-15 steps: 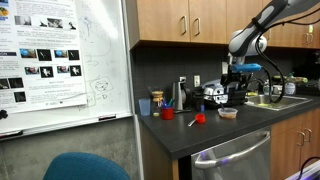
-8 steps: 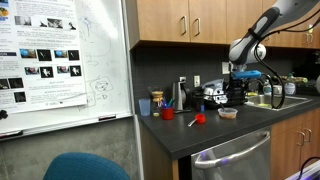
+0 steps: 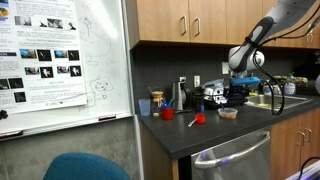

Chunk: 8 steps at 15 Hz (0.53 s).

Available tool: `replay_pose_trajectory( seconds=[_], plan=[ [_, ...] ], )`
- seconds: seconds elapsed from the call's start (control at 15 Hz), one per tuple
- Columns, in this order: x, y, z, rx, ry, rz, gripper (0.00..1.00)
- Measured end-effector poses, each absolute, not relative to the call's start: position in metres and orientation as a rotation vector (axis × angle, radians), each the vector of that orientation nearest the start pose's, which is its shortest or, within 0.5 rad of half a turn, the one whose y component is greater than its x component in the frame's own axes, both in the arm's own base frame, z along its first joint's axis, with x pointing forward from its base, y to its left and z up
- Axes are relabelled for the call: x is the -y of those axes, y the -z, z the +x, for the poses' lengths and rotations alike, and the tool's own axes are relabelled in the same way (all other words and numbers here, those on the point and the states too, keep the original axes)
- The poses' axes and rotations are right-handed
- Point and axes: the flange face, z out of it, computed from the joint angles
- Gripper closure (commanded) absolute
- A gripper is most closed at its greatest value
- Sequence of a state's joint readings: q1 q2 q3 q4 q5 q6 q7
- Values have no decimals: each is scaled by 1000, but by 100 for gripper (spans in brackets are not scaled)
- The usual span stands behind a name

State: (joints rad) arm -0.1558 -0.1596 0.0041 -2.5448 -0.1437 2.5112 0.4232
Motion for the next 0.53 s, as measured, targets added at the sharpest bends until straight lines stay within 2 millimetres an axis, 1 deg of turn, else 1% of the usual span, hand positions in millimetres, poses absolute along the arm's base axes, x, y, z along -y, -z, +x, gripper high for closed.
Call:
replay_pose_trajectory(
  seconds=[0.53],
  plan=[
    [81,-318,453,-836,175,-3114,0]
  ],
)
